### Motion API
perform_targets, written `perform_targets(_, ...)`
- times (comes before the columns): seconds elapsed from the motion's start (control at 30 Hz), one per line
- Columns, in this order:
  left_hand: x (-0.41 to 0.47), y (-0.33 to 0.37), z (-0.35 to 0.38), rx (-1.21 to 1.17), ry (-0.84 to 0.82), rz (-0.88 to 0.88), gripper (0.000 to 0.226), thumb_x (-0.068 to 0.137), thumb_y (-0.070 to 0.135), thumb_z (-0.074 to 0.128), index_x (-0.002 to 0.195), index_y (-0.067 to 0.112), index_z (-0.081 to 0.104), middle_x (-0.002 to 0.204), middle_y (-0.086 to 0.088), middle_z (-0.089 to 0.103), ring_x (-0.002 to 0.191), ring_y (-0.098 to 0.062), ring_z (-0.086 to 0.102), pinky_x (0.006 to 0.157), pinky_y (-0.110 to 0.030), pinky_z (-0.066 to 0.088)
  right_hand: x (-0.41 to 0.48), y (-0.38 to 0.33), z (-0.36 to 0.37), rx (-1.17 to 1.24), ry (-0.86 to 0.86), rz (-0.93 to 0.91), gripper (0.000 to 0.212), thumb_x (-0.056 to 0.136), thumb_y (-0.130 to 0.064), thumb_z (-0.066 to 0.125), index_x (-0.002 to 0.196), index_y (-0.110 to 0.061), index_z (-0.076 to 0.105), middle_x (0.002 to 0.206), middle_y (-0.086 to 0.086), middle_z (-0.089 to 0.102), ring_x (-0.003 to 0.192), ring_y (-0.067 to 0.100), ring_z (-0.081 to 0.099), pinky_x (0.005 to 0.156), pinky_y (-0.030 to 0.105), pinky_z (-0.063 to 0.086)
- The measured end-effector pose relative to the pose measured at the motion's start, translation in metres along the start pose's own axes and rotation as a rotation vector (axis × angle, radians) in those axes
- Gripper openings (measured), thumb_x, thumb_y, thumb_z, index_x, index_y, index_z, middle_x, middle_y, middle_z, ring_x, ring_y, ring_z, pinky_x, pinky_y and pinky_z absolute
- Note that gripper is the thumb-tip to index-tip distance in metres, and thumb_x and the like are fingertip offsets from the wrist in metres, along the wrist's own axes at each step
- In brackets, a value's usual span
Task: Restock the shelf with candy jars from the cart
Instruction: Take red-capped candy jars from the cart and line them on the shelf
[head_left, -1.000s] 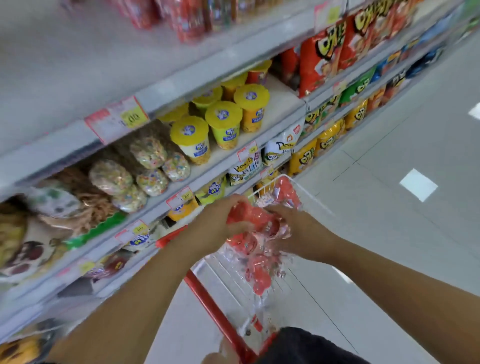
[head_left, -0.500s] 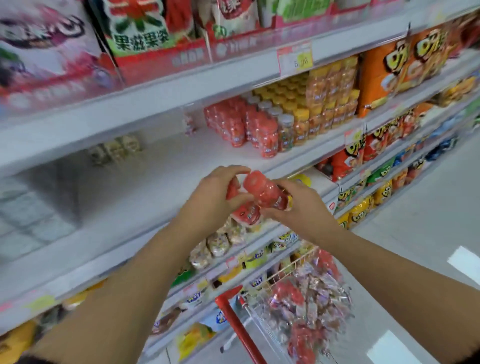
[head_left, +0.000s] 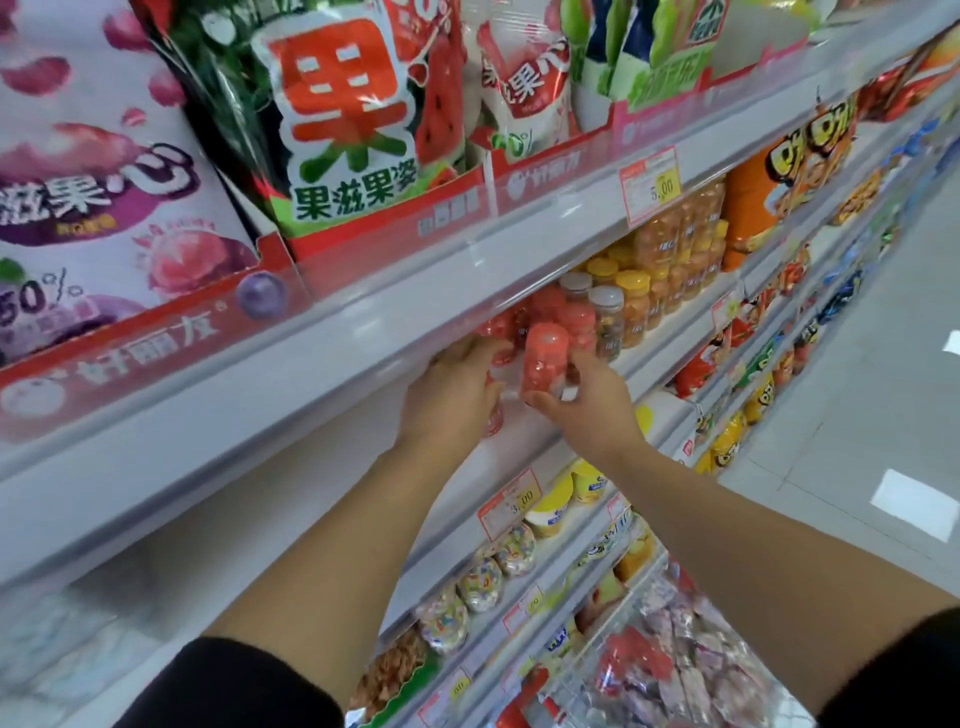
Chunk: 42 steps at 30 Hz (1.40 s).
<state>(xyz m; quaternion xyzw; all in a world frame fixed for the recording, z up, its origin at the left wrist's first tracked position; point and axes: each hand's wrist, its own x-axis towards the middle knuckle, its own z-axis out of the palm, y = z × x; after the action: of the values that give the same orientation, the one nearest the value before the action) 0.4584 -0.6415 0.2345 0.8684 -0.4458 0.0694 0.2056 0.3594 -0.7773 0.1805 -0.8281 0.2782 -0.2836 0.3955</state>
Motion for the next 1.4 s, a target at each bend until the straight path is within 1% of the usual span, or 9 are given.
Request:
perform_targets(0.2, 0.006, 0.0, 0.001, -0.2, 0.037, 0.037, 0.053, 0.087, 0.019, 0.068, 0.138, 0.023, 0.053, 0.131, 0.003, 0.058, 0.119, -0.022, 0.056, 0.096, -0.035, 0.048, -0.006, 0.007, 0.003, -0.173, 0.029, 0.047, 0.039, 0.075, -0.043, 0.078, 0.109, -0.032, 0.063, 0.099, -0.005, 0.067, 0.108, 0.024, 0.049, 0.087, 0.039, 0.045)
perform_targets(0.3, -0.009, -0.001, 0.003, -0.493, 0.061, -0.124, 0.05, 0.082, 0.014, 0.075, 0.126, 0.026, 0.055, 0.099, 0.023, 0.05, 0.104, -0.013, 0.056, 0.095, -0.034, 0.048, -0.012, 0.006, 0.002, -0.131, 0.074, 0.049, 0.041, 0.075, -0.04, 0.079, 0.113, -0.031, 0.063, 0.102, -0.008, 0.067, 0.11, 0.023, 0.05, 0.091, 0.042, 0.046)
perform_targets(0.4, -0.02, -0.016, 0.014, -0.585, 0.019, -0.275, 0.064, 0.078, 0.03, 0.082, 0.132, 0.031, 0.047, 0.111, 0.018, 0.054, 0.105, -0.009, 0.057, 0.089, -0.028, 0.049, -0.022, 0.009, 0.001, -0.045, 0.159, 0.066, 0.046, 0.075, -0.045, 0.08, 0.116, -0.032, 0.061, 0.106, -0.019, 0.059, 0.109, 0.016, 0.05, 0.095, 0.043, 0.046)
perform_targets(0.5, -0.017, -0.02, 0.021, -0.524, -0.088, -0.307, 0.037, 0.082, 0.035, 0.078, 0.113, 0.029, 0.058, 0.104, 0.01, 0.065, 0.097, -0.014, 0.065, 0.082, -0.03, 0.052, -0.028, 0.009, 0.0, -0.048, 0.175, 0.095, 0.043, 0.078, -0.044, 0.079, 0.114, -0.028, 0.061, 0.105, -0.016, 0.059, 0.109, 0.018, 0.051, 0.096, 0.045, 0.046)
perform_targets(0.63, 0.002, -0.009, 0.027, -0.505, -0.061, -0.312, 0.014, 0.087, 0.03, 0.071, 0.086, 0.032, 0.057, 0.084, 0.011, 0.064, 0.082, -0.016, 0.064, 0.075, -0.03, 0.052, -0.021, 0.002, -0.003, -0.105, 0.139, 0.153, 0.047, 0.079, -0.05, 0.076, 0.119, -0.027, 0.064, 0.113, -0.009, 0.065, 0.116, 0.022, 0.05, 0.101, 0.045, 0.041)
perform_targets(0.77, 0.029, -0.005, 0.047, -0.419, -0.042, -0.335, 0.017, 0.088, 0.033, 0.062, 0.101, 0.024, 0.066, 0.092, 0.003, 0.07, 0.08, -0.017, 0.065, 0.055, -0.02, 0.039, -0.016, -0.003, -0.004, -0.183, 0.097, 0.163, 0.042, 0.078, -0.055, 0.072, 0.114, -0.034, 0.065, 0.106, -0.013, 0.067, 0.113, 0.022, 0.047, 0.099, 0.04, 0.035)
perform_targets(0.97, 0.028, 0.0, 0.058, -0.507, 0.091, -0.348, 0.017, 0.089, 0.022, 0.067, 0.1, 0.025, 0.056, 0.102, 0.002, 0.065, 0.089, -0.017, 0.062, 0.071, -0.025, 0.046, -0.015, -0.002, -0.003, -0.227, 0.134, 0.16, 0.034, 0.083, -0.052, 0.07, 0.113, -0.037, 0.065, 0.106, -0.012, 0.067, 0.114, 0.022, 0.049, 0.103, 0.04, 0.032)
perform_targets(1.1, 0.034, -0.003, 0.063, -0.494, 0.071, -0.365, 0.024, 0.083, 0.034, 0.065, 0.106, 0.028, 0.061, 0.099, 0.007, 0.068, 0.092, -0.016, 0.064, 0.074, -0.032, 0.054, -0.01, -0.001, -0.001, -0.239, 0.169, 0.166, 0.028, 0.084, -0.05, 0.07, 0.109, -0.038, 0.065, 0.105, -0.014, 0.067, 0.113, 0.022, 0.05, 0.102, 0.039, 0.032)
perform_targets(1.4, 0.041, -0.001, 0.064, -0.532, 0.08, -0.365, 0.026, 0.09, 0.026, 0.066, 0.115, 0.019, 0.062, 0.109, -0.001, 0.068, 0.097, -0.019, 0.065, 0.08, -0.031, 0.051, -0.007, 0.004, 0.008, -0.308, 0.218, 0.2, 0.042, 0.077, -0.061, 0.067, 0.111, -0.036, 0.064, 0.109, -0.013, 0.066, 0.115, 0.021, 0.049, 0.108, 0.042, 0.028)
